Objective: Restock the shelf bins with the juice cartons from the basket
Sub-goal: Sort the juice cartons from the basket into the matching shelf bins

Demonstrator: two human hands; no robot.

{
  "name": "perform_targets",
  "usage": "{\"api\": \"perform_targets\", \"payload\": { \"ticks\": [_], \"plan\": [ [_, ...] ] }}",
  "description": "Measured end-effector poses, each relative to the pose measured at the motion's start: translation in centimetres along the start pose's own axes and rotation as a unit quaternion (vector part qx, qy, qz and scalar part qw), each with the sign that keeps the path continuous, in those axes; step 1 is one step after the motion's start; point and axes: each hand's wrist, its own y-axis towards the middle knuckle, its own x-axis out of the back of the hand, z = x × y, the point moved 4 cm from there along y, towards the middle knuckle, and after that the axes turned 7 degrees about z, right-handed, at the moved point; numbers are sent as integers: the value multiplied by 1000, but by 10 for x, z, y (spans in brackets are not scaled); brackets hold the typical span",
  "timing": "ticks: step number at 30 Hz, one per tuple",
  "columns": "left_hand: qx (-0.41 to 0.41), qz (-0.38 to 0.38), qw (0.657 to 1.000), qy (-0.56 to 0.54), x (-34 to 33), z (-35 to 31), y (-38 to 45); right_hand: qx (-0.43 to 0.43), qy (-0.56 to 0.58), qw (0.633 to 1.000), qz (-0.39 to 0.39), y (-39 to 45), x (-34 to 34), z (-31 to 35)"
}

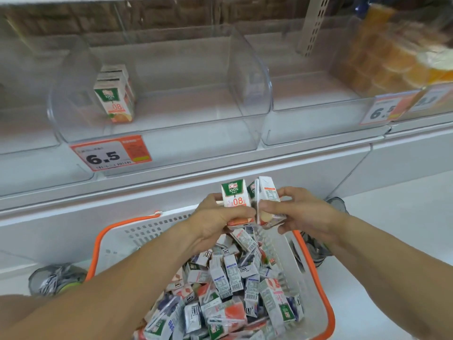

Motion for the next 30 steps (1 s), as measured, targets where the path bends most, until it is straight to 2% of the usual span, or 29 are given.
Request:
{"api": "perform_targets", "payload": {
  "ticks": [2,9,13,19,23,27,30],
  "plan": [
    [-20,-17,1000,-8,5,-10,-7,26,11,1000,10,-4,-3,14],
    [-67,-8,996,-51,16,-51,-46,99,6,991,91,-13,-40,62],
    [-92,0,996,-17,30,-73,-67,120,-24,987,100,-10,-64,88],
    [-132,-16,991,24,61,-99,-85,117,47,982,139,6,-79,115],
    [-159,-13,984,85,65,-103,-95,148,-32,981,125,10,-86,120],
    [-153,-10,978,142,68,-101,-98,175,-71,976,109,9,-89,122],
    [-146,-10,976,161,75,-103,-102,169,-84,973,133,12,-91,121]
  ]
}}
